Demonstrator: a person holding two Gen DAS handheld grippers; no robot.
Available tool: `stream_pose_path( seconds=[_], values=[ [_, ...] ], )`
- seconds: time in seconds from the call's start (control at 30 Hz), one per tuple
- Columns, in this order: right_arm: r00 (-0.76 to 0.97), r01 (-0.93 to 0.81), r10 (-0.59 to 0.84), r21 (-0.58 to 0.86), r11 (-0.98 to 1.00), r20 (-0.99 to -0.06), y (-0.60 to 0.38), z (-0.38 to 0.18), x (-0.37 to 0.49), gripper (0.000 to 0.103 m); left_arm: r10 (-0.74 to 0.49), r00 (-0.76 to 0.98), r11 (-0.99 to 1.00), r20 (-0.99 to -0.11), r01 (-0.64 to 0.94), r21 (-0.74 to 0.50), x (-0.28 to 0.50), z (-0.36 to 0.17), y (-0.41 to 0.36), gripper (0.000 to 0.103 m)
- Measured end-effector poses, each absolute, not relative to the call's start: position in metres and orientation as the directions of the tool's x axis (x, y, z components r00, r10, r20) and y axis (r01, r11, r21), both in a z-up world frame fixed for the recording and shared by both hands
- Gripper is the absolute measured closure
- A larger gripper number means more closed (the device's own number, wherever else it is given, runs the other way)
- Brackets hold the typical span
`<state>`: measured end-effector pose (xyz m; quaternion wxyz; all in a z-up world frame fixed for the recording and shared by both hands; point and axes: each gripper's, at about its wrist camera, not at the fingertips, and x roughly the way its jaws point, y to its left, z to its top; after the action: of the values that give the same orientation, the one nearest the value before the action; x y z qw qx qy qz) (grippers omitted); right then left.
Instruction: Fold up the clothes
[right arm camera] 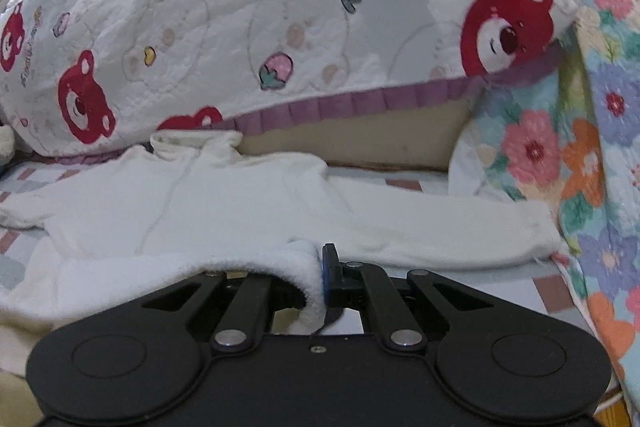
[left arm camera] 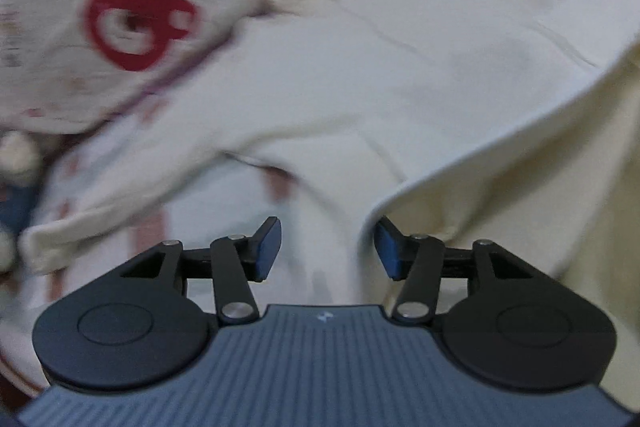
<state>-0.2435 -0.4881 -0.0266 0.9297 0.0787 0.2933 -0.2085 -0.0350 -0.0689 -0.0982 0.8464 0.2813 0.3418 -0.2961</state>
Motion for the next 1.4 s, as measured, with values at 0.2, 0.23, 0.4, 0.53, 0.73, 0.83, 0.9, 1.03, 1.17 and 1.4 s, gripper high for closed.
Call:
stream_pose_path(
  seconds=[0.2, 0.23, 0.4, 0.53, 0.73, 0.83, 0.9, 1.03, 1.17, 1.4],
  values=[
    [0.699, 0.458, -0.32, 0.057, 0.887, -0.639, -0.497, -0.055, -0.253, 0.098, -0.396, 0.4, 0.669, -0.827, 0.742, 0.039, -0.015, -0.103, -0.051, 0.054],
    [0.695, 0.462, -0.316, 0.064, 0.885, -0.646, -0.499, -0.06, -0.254, 0.098, -0.391, 0.376, 0.659, -0.84, 0.752, 0.03, -0.015, -0.107, -0.054, 0.054],
    [0.689, 0.466, -0.303, 0.083, 0.881, -0.658, -0.505, -0.07, -0.255, 0.097, -0.344, 0.286, 0.591, -0.894, 0.806, 0.03, -0.021, -0.127, -0.072, 0.05],
    [0.69, 0.464, -0.288, 0.099, 0.88, -0.664, -0.507, -0.075, -0.256, 0.097, -0.249, 0.318, 0.497, -0.915, 0.853, 0.161, -0.04, -0.14, -0.094, 0.052],
    [0.704, 0.462, -0.252, 0.16, 0.872, -0.664, -0.515, -0.085, -0.261, 0.095, -0.277, 0.485, 0.57, -0.83, 0.778, 0.264, -0.04, -0.111, -0.089, 0.095],
    [0.717, 0.444, -0.21, 0.203, 0.873, -0.665, -0.516, -0.092, -0.267, 0.089, -0.336, 0.55, 0.69, -0.764, 0.696, 0.197, -0.03, -0.079, -0.067, 0.096],
    [0.72, 0.418, -0.173, 0.221, 0.881, -0.672, -0.513, -0.099, -0.271, 0.088, -0.362, 0.58, 0.749, -0.73, 0.647, 0.143, -0.027, -0.063, -0.053, 0.096],
    [0.705, 0.373, -0.1, 0.247, 0.894, -0.702, -0.502, -0.117, -0.279, 0.083, -0.37, 0.593, 0.793, -0.715, 0.603, 0.091, -0.022, -0.056, -0.043, 0.096],
    [0.672, 0.369, -0.057, 0.266, 0.891, -0.738, -0.494, -0.135, -0.281, 0.073, -0.344, 0.593, 0.795, -0.728, 0.596, 0.109, -0.021, -0.063, -0.048, 0.096],
    [0.685, 0.351, -0.024, 0.302, 0.886, -0.728, -0.495, -0.146, -0.281, 0.096, -0.321, 0.617, 0.797, -0.719, 0.586, 0.147, -0.025, -0.068, -0.055, 0.096]
  ],
)
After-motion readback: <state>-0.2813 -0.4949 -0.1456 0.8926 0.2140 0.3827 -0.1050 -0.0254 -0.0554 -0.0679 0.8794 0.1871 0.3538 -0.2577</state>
